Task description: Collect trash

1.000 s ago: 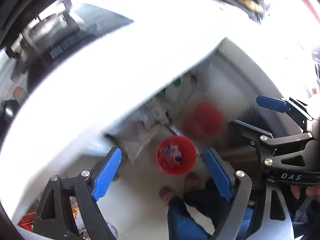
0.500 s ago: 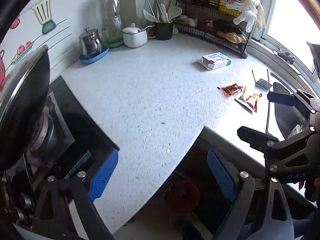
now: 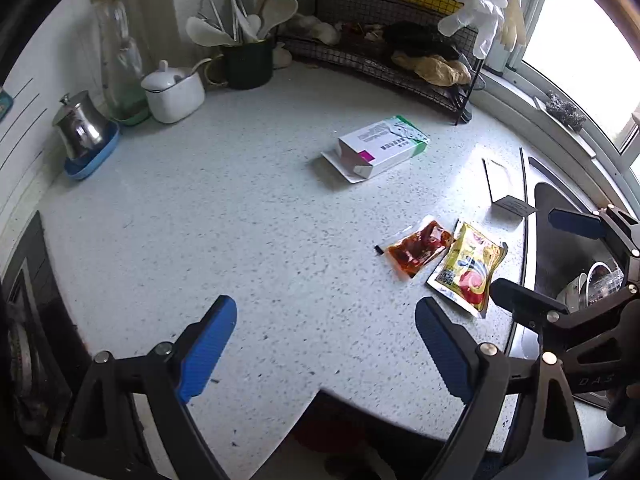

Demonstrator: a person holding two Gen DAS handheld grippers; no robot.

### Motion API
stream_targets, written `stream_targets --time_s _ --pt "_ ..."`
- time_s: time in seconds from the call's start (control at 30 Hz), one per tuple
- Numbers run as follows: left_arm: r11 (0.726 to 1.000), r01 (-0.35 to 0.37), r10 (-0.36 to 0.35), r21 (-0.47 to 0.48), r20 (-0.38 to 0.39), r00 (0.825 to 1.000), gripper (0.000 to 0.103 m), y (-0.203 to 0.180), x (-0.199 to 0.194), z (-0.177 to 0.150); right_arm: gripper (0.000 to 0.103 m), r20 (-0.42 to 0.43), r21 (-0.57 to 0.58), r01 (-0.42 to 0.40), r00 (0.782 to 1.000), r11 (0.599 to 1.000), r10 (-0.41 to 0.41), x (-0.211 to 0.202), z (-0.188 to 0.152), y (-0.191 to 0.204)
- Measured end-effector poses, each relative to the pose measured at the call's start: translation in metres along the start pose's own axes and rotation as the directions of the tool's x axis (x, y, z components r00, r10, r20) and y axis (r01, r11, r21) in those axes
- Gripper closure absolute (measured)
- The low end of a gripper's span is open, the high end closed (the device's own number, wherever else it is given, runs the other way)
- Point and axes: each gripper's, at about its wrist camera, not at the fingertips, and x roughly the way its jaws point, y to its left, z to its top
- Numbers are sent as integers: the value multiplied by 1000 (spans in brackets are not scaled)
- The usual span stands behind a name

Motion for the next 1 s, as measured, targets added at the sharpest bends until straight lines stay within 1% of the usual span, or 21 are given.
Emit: stream_targets --time_s 0.1,0.23,0.43,0.5,0.57,0.63,0.7,0.77,0.83,0.87,0.9,0.93,0.97,1.0 --pt "999 16 -15 32 -34 999 13 -16 18 14 0 -29 11 11 1000 1000 -11 9 3 -22" --pt "997 32 -29 65 -54 998 13 -36 36 32 0 -56 24 28 998 999 -26 20 4 -48" --pt "996 62 -57 61 -85 995 13 -59 63 51 0 -79 35 44 996 998 -41 35 8 -83" --pt "996 62 -56 62 -98 994 13 -64 73 54 0 -88 24 43 995 999 -41 43 9 -92" --pt "996 52 -44 71 -112 993 13 -68 82 57 2 -116 5 34 993 999 -33 55 9 -98" --pt "995 41 -30 86 -123 992 13 -72 91 60 16 -151 -10 9 988 1000 -11 67 9 -103" --pt "994 31 -17 104 -130 991 13 -75 97 61 43 -184 -41 22 982 999 -29 76 7 -104" --pt "993 33 -17 114 -135 991 13 -76 101 62 51 -197 -63 17 980 998 -29 81 5 -105" --pt "993 46 -30 113 -141 990 13 -75 105 62 58 -190 -56 -5 982 998 -6 80 5 -107" --pt "992 50 -34 114 -141 989 13 -75 106 63 64 -187 -54 -10 982 999 0 80 4 -107" --pt "992 53 -36 116 -143 989 13 -75 107 63 75 -185 -50 -14 983 999 4 80 5 -107" --pt "992 52 -34 117 -147 989 13 -75 110 63 83 -186 -45 -17 983 999 8 80 6 -106" --pt "992 52 -34 116 -149 988 13 -73 110 63 98 -191 -43 -15 982 999 6 81 7 -107" --pt "992 54 -37 114 -151 988 13 -71 109 64 99 -189 -45 -12 982 999 3 81 7 -105"
